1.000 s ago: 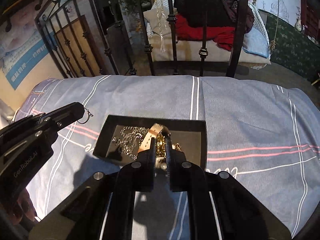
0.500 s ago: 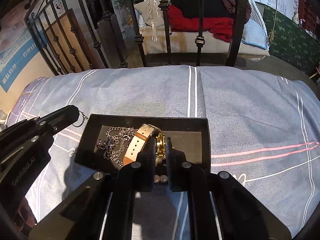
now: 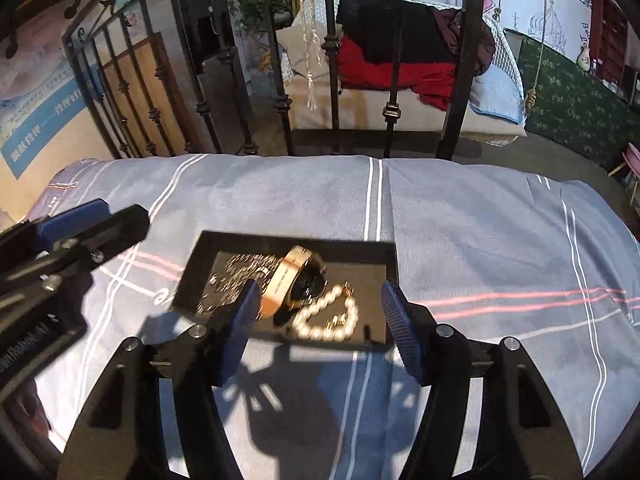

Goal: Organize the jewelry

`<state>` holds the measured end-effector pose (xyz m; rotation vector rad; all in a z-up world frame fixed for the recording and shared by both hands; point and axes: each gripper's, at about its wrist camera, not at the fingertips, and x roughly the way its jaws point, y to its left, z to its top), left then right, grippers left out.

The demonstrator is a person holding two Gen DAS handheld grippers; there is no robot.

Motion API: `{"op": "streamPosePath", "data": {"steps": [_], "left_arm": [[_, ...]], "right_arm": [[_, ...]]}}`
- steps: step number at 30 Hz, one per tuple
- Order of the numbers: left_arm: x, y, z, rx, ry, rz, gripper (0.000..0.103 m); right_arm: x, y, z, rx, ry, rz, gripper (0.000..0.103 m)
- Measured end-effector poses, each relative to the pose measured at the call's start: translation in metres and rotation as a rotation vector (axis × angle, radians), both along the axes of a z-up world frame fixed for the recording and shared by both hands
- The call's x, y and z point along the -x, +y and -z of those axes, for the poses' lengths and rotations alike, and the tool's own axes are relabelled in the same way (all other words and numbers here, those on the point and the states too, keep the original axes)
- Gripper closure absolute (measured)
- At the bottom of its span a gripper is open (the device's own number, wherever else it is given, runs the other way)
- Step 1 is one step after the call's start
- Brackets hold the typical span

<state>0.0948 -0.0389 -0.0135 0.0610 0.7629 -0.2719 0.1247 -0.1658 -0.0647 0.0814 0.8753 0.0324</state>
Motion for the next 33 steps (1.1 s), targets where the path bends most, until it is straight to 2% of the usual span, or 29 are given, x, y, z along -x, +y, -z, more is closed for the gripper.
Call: {"op": "streamPosePath", "data": {"steps": [1, 3, 6, 9, 11, 13, 16, 18, 21, 22, 24, 25, 26, 27, 29, 31, 33], "left_arm": [[0.018, 0.011, -0.001, 0.006, -0.003, -0.001, 0.043], [0.048, 0.032, 0.005, 0.018, 0.027, -0.012, 0.042], [0.092, 0.065, 0.036, 0.044, 0.151, -0.039, 0.042], [0.131, 0.075, 0.066, -0.004, 0.224, -0.029, 0.043], [0.15, 0.074, 0.084, -0.012, 0.275, -0.006, 0.044], [0.163, 0.068, 0.097, -0.046, 0.293, 0.019, 0.044], [0.165, 0.059, 0.107, -0.044, 0.308, 0.044, 0.045], [0.162, 0.048, 0.113, -0.09, 0.304, 0.058, 0.044], [0.154, 0.046, 0.128, -0.065, 0.331, 0.073, 0.046], [0.155, 0.043, 0.131, -0.096, 0.31, 0.099, 0.047], [0.163, 0.029, 0.134, -0.162, 0.256, 0.17, 0.059], [0.167, 0.025, 0.133, -0.166, 0.247, 0.191, 0.07], [0.168, 0.023, 0.131, -0.161, 0.247, 0.201, 0.075], [0.168, 0.022, 0.13, -0.16, 0.245, 0.2, 0.075], [0.166, 0.024, 0.127, -0.14, 0.244, 0.198, 0.075], [0.164, 0.028, 0.122, -0.122, 0.238, 0.195, 0.075], [0.162, 0.034, 0.112, -0.087, 0.225, 0.184, 0.075]], "right_arm": [[0.013, 0.003, -0.001, 0.001, -0.002, -0.017, 0.04], [0.043, 0.014, 0.002, 0.02, 0.005, -0.069, 0.039], [0.09, 0.035, 0.027, 0.025, 0.067, -0.155, 0.038], [0.12, 0.056, 0.058, 0.053, 0.135, -0.214, 0.038], [0.13, 0.064, 0.075, 0.027, 0.176, -0.226, 0.038], [0.135, 0.071, 0.088, 0.041, 0.199, -0.218, 0.036], [0.137, 0.075, 0.091, 0.095, 0.185, -0.191, 0.019], [0.132, 0.071, 0.095, 0.086, 0.205, -0.182, 0.019], [0.132, 0.061, 0.1, 0.067, 0.207, -0.187, 0.02], [0.131, 0.058, 0.1, 0.061, 0.205, -0.193, 0.022], [0.133, 0.059, 0.097, 0.044, 0.203, -0.211, 0.035], [0.133, 0.062, 0.095, 0.047, 0.193, -0.223, 0.053], [0.133, 0.063, 0.093, 0.041, 0.189, -0.227, 0.056], [0.132, 0.065, 0.092, 0.033, 0.189, -0.225, 0.064], [0.133, 0.06, 0.089, 0.0, 0.181, -0.218, 0.091], [0.13, 0.054, 0.087, -0.043, 0.184, -0.202, 0.092], [0.13, 0.052, 0.084, -0.041, 0.179, -0.199, 0.093]]}}
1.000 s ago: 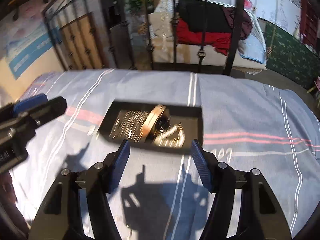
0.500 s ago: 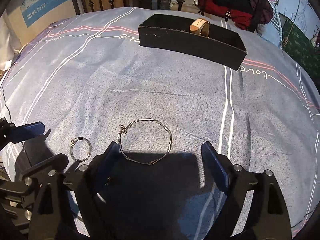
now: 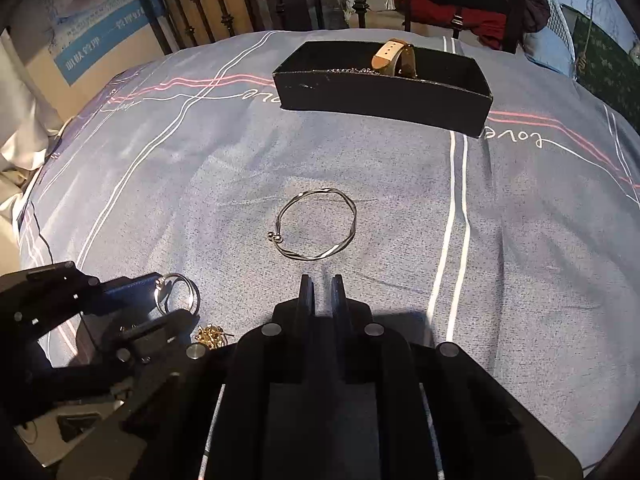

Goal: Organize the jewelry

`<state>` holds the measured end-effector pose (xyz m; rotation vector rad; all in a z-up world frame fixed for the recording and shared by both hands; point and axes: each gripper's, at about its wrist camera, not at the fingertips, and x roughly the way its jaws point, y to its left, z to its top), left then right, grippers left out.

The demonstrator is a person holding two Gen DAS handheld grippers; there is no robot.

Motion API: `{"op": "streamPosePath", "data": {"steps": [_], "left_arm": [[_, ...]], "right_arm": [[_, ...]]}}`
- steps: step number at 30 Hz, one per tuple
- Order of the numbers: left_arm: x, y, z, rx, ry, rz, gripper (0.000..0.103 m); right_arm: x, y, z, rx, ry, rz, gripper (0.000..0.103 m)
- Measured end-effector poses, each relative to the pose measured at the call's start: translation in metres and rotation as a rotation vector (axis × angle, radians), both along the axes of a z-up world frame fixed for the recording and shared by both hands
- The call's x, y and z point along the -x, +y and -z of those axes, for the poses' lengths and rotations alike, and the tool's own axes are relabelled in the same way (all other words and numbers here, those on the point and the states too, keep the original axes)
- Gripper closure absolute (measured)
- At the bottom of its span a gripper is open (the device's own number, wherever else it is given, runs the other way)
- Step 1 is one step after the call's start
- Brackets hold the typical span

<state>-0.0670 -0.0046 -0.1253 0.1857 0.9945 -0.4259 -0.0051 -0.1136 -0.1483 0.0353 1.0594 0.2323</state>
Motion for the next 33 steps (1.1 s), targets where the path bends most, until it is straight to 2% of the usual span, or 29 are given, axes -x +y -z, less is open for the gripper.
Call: {"op": "streamPosePath", "data": {"steps": [3, 5, 6, 7, 8, 9, 13, 14, 15, 16, 20, 24, 28, 33], "left_arm": [[-0.009, 0.008, -0.016, 0.035, -0.018, -0.026, 0.075], [-0.014, 0.012, -0.024, 0.034, -0.038, -0.041, 0.075], [-0.018, 0.014, -0.027, 0.033, -0.044, -0.048, 0.075], [-0.022, 0.015, -0.029, 0.033, -0.052, -0.056, 0.075], [-0.025, 0.017, -0.032, 0.032, -0.06, -0.063, 0.075], [-0.027, 0.018, -0.034, 0.031, -0.063, -0.067, 0.075], [-0.036, 0.02, -0.033, 0.022, -0.064, -0.084, 0.075], [-0.038, 0.021, -0.031, 0.02, -0.059, -0.087, 0.075], [-0.039, 0.021, -0.029, 0.018, -0.056, -0.09, 0.075], [-0.04, 0.021, -0.028, 0.018, -0.053, -0.091, 0.075], [-0.051, 0.013, -0.029, 0.026, -0.06, -0.076, 0.075], [-0.081, -0.008, -0.043, 0.04, -0.108, -0.049, 0.075], [-0.135, -0.037, -0.063, 0.061, -0.156, -0.046, 0.075], [-0.193, -0.062, -0.067, 0.049, -0.158, -0.065, 0.075]], "right_arm": [[-0.002, -0.001, -0.007, -0.002, -0.014, -0.005, 0.093], [-0.008, -0.005, -0.012, -0.066, -0.007, 0.011, 0.092], [-0.011, -0.006, -0.013, -0.092, 0.0, 0.015, 0.086], [-0.017, -0.006, -0.014, -0.107, 0.006, 0.018, 0.075], [-0.02, -0.003, -0.013, -0.096, 0.006, 0.022, 0.043], [-0.025, 0.001, -0.012, -0.057, 0.001, 0.031, 0.029], [-0.04, 0.019, 0.002, -0.05, 0.03, 0.015, 0.029], [-0.043, 0.024, 0.007, -0.031, 0.038, 0.016, 0.035], [-0.044, 0.027, 0.011, 0.006, 0.032, 0.023, 0.051], [-0.043, 0.028, 0.012, 0.025, 0.014, 0.034, 0.051], [-0.039, 0.015, 0.007, -0.018, 0.004, 0.055, 0.051], [-0.044, -0.012, -0.029, -0.03, -0.085, 0.112, 0.051], [-0.087, -0.036, -0.075, 0.009, -0.164, 0.15, 0.051], [-0.142, -0.06, -0.084, 0.038, -0.162, 0.186, 0.051]]}}
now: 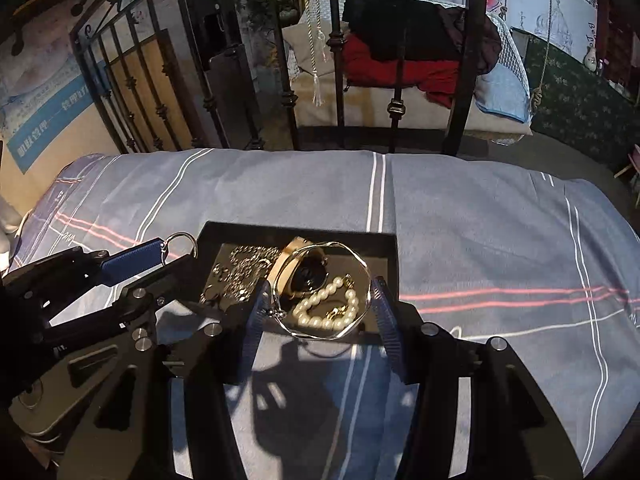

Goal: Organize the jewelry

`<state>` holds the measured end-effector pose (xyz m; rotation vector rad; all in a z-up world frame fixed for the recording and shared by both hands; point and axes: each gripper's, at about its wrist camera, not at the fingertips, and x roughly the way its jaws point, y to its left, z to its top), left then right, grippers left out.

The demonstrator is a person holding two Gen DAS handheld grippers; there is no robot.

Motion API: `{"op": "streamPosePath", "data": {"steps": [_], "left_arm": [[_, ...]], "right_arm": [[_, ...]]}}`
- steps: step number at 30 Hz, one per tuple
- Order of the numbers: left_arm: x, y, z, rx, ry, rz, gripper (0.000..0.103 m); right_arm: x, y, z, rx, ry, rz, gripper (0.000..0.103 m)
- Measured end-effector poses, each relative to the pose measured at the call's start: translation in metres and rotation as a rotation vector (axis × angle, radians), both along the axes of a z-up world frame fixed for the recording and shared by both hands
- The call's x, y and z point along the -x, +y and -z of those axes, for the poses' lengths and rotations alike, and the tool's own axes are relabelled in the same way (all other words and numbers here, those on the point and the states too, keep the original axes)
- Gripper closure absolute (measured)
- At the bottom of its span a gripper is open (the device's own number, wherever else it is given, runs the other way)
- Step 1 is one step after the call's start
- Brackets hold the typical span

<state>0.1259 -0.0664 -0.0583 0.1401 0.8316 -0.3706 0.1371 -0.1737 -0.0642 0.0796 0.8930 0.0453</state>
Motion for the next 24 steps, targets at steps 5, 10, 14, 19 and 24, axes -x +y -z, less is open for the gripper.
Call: {"op": "streamPosePath", "data": {"steps": [5, 10, 14, 19, 24], "left_arm": [[-0.024, -0.008, 0.015, -0.021, 0.025, -0.007, 0.075], [-0.03, -0.01, 0.024, -0.056, 0.032, -0.01, 0.073], [-0.032, -0.005, 0.023, -0.058, 0.027, -0.035, 0.059], [-0.022, 0.0, 0.009, -0.058, 0.01, -0.028, 0.057], [0.018, 0.011, -0.02, -0.049, -0.032, -0.01, 0.051]], "right_arm": [[-0.029, -0.005, 0.02, 0.009, 0.035, 0.003, 0.05], [-0.035, -0.007, 0.034, -0.021, 0.054, 0.011, 0.048], [-0.035, -0.011, 0.038, -0.019, 0.051, 0.023, 0.037], [-0.024, -0.012, 0.026, -0.017, 0.025, 0.021, 0.036], [0.012, -0.004, -0.002, -0.01, -0.03, -0.004, 0.036]]}}
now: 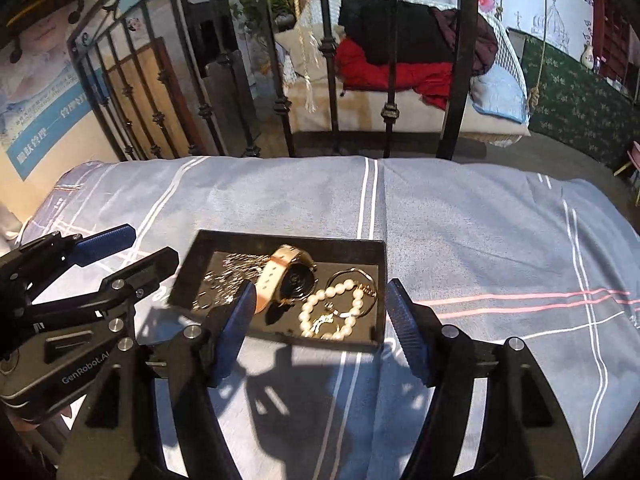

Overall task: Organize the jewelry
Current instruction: 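Grasp a gold brooch with the left tool while the right tool grasps another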

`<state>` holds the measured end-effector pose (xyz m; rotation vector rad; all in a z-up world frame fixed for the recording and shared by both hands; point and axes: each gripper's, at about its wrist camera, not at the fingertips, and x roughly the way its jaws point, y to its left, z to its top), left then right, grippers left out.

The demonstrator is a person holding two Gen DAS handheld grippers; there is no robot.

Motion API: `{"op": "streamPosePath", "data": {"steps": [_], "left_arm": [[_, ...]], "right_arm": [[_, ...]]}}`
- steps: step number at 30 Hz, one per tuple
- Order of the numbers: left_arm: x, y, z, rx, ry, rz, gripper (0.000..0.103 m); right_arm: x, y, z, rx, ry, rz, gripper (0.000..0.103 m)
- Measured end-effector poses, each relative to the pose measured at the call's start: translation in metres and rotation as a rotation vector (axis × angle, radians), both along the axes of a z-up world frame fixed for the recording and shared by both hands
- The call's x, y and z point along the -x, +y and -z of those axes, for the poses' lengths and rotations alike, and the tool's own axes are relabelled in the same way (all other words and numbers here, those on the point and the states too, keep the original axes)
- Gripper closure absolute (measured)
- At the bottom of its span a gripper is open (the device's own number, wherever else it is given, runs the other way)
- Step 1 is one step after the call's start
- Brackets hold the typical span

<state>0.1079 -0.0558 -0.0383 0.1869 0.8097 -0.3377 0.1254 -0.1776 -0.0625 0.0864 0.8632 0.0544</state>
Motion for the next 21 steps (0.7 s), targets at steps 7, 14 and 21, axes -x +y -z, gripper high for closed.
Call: {"op": "streamPosePath", "data": {"steps": [7, 14, 21], "left_arm": [[0.115, 0.072, 0.012, 0.006, 0.06, -0.013, 0.041], [0.197, 0.097, 0.062, -0.03, 0.204, 0.032, 0.05], [0.207, 0.091, 0.088, 0.026, 0.269, 0.102, 0.054]], "right_arm": [[0.113, 0.048, 0.011, 0.004, 0.038, -0.16, 0.032], [0.179, 0.107, 0.072, 0.008, 0.152, -0.295, 0.032], [0.173, 0.111, 0.084, 0.015, 0.158, -0.312, 0.033]]}}
